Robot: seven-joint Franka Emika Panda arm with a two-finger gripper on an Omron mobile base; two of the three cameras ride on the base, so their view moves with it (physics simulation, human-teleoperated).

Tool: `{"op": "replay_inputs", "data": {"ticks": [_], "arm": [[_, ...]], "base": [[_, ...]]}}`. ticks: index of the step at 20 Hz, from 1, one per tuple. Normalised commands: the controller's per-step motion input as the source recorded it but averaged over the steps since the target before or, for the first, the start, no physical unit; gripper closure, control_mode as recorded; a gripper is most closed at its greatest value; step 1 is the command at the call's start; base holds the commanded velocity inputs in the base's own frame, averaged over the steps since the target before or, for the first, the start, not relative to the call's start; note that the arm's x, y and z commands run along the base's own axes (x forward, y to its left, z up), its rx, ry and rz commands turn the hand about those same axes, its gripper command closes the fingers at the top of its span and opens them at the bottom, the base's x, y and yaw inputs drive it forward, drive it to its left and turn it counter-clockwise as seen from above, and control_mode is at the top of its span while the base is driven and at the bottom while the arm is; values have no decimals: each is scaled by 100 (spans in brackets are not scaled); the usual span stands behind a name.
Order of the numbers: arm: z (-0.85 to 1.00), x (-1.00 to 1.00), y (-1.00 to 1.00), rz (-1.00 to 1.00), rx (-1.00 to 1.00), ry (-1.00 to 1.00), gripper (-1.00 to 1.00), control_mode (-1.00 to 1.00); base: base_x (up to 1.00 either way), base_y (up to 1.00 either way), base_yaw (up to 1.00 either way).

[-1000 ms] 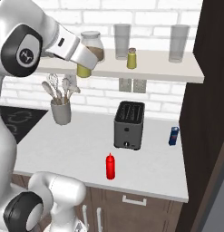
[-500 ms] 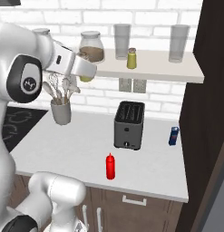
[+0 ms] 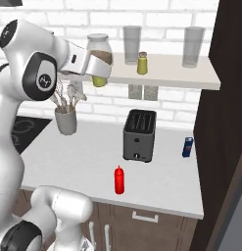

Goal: Put the shaker and condiment bottle from the counter next to their counterparts in the cabinet.

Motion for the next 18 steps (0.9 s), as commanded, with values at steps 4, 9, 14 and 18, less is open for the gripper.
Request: {"op": "replay_inputs", "data": {"ticks": [4,9,14,18], "arm": [[32,44,0,0,0,15,100,-100],[-22,6,-11,4,-5,-3,100,-100],[-41,1,-11,4,-3,-19,100,-100],[-16,14,-4,0,0,-16,100,-100]], "base": [[0,0,0],[0,0,0],[0,0,0],[0,0,0]]}}
